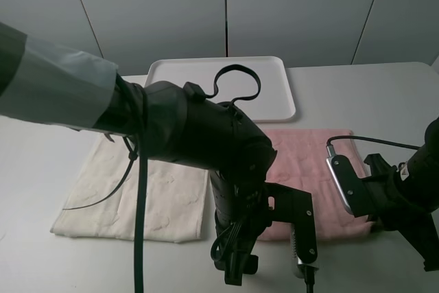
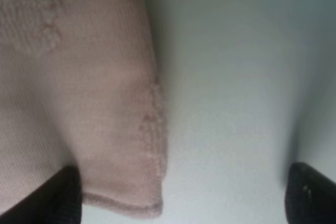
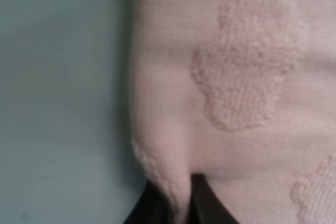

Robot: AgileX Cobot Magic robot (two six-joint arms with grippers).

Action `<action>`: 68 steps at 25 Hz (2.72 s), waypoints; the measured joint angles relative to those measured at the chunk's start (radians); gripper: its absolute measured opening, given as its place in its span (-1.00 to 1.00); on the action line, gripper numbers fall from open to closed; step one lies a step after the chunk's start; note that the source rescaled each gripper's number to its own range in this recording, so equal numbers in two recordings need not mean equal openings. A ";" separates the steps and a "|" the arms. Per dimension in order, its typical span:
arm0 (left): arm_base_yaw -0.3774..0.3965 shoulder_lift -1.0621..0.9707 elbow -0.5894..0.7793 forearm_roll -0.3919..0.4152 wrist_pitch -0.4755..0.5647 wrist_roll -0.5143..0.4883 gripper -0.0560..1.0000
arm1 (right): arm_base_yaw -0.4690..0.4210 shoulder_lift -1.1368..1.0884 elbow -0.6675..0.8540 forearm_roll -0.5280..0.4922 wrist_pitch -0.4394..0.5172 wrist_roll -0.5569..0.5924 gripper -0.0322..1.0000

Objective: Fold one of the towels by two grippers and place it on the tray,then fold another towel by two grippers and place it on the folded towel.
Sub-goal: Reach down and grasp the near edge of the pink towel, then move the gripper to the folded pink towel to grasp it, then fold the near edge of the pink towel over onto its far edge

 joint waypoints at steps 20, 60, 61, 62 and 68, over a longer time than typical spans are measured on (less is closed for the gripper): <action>0.000 0.006 0.000 0.089 -0.051 -0.121 0.66 | 0.000 0.000 0.000 -0.002 0.000 0.001 -0.92; 0.008 0.000 -0.001 0.231 -0.124 -0.227 -0.89 | 0.000 -0.079 0.024 0.064 0.002 0.155 -0.93; 0.015 -0.006 -0.001 0.228 -0.127 -0.227 -0.89 | 0.000 -0.097 0.027 0.083 0.009 0.166 -0.93; 0.020 -0.011 -0.001 0.221 -0.129 -0.227 -0.89 | 0.000 -0.114 0.027 0.093 0.011 0.174 -0.93; 0.077 -0.037 -0.001 0.171 -0.140 -0.227 -0.89 | 0.000 -0.220 0.030 0.142 0.017 0.338 -0.93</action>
